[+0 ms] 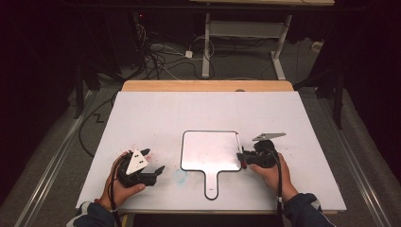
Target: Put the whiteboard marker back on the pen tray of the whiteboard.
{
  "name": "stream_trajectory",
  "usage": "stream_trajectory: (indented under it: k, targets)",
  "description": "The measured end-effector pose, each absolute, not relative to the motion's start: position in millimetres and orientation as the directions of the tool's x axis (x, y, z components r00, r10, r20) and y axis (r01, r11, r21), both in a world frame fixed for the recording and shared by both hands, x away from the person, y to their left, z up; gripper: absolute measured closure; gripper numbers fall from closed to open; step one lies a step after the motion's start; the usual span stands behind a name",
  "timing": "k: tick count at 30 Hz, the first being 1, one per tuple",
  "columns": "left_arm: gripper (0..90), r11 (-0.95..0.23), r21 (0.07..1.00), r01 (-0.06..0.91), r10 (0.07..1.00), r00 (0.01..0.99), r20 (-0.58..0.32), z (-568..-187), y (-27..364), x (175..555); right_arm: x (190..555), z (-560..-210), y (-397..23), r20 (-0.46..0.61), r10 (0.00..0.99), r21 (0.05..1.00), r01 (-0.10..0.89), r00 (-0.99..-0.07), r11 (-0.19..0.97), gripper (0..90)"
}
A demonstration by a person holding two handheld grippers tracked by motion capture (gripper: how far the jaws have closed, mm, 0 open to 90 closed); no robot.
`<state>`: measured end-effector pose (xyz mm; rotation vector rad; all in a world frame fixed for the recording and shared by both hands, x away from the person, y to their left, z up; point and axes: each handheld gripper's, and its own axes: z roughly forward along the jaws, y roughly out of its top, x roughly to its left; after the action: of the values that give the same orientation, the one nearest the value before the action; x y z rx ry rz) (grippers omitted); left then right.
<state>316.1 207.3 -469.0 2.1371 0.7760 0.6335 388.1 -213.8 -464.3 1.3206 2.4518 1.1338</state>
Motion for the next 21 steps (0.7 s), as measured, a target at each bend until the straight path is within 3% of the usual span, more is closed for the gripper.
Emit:
stream_trajectory:
  k: [3, 9, 14, 15, 21]
  targets:
    - [20.0, -0.534, 0.781, 0.325, 0.695, 0.694, 0.186, -470.5, 207.3, 315.8, 390.5, -468.2, -212.4, 0.181, 0.791, 0.673, 0.66, -0.584, 0.334, 74.9]
    - [20.0, -0.532, 0.786, 0.316, 0.696, 0.692, 0.193, -469.5, 209.6, 315.3, 390.7, -468.4, -210.6, 0.127, 0.823, 0.684, 0.65, -0.554, 0.333, 63.9]
    - [20.0, -0.548, 0.777, 0.308, 0.684, 0.7, 0.205, -469.9, 206.5, 315.4, 388.1, -461.8, -205.9, 0.04, 0.802, 0.714, 0.579, -0.595, 0.394, 57.8]
    - [20.0, -0.549, 0.776, 0.31, 0.684, 0.7, 0.204, -470.2, 206.4, 315.4, 387.9, -459.0, -204.6, 0.01, 0.796, 0.722, 0.556, -0.605, 0.413, 58.7]
    - [20.0, -0.547, 0.773, 0.322, 0.685, 0.702, 0.192, -471.1, 205.6, 315.8, 389.7, -452.0, -190.3, -0.072, 0.647, 0.74, 0.394, -0.759, 0.545, 86.4]
